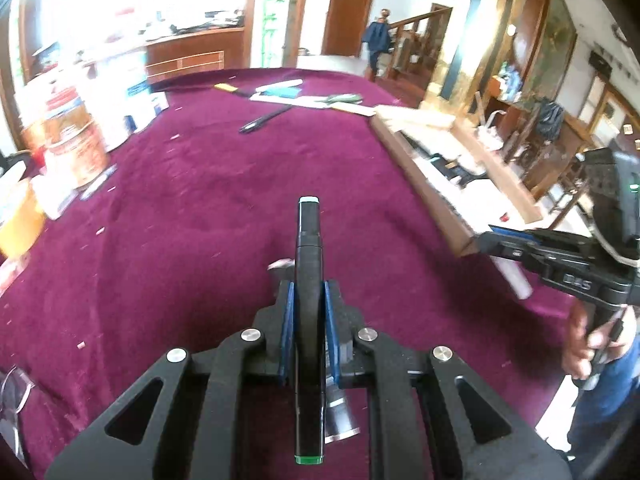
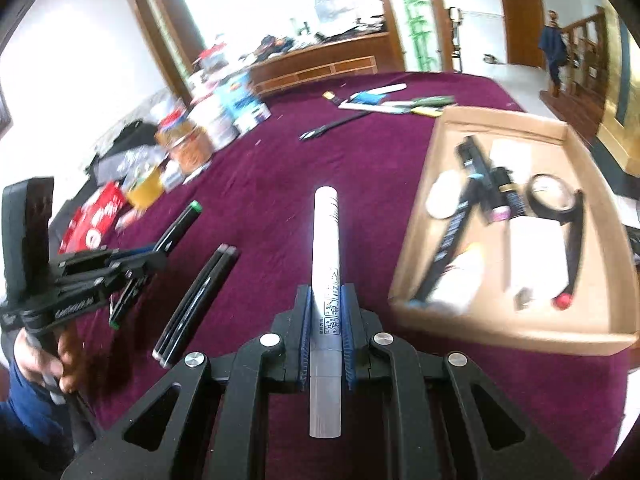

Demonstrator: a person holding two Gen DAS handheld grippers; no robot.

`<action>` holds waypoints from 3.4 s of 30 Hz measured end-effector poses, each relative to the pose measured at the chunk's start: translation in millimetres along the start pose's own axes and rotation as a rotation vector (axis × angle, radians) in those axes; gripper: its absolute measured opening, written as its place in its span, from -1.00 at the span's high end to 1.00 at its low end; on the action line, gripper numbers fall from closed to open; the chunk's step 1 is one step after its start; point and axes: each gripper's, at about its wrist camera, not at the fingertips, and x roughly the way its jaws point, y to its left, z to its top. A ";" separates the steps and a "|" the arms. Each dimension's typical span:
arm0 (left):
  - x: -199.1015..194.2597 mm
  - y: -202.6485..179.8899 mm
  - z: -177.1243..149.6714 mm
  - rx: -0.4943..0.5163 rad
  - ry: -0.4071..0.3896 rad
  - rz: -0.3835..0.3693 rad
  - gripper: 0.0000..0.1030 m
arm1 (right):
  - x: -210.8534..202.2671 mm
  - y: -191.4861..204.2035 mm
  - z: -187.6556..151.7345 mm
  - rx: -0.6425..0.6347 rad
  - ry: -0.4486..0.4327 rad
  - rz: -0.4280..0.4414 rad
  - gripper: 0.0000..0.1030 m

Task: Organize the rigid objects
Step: 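Carry the black markers in left tool and white marker in right tool over the tray, then lower the black markers into the tray and open left tool while right tool releases the white marker, then grasp two black markers from the table with left tool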

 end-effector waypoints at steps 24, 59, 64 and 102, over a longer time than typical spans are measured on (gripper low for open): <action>149.2 -124.0 138.8 -0.133 0.158 -0.292 0.77 | 3.2 -180.0 84.5 0.338 0.036 -0.125 0.75; 200.1 -114.8 158.6 -0.253 0.223 -0.287 0.76 | 29.6 -192.8 113.4 0.361 0.057 -0.144 0.73; 169.3 -112.4 154.1 -0.230 0.187 -0.314 0.76 | 6.6 -166.7 106.3 0.356 0.011 -0.078 0.68; 41.3 38.1 -35.8 -0.120 0.126 -0.051 0.18 | 101.2 21.5 0.8 0.046 0.204 0.230 0.43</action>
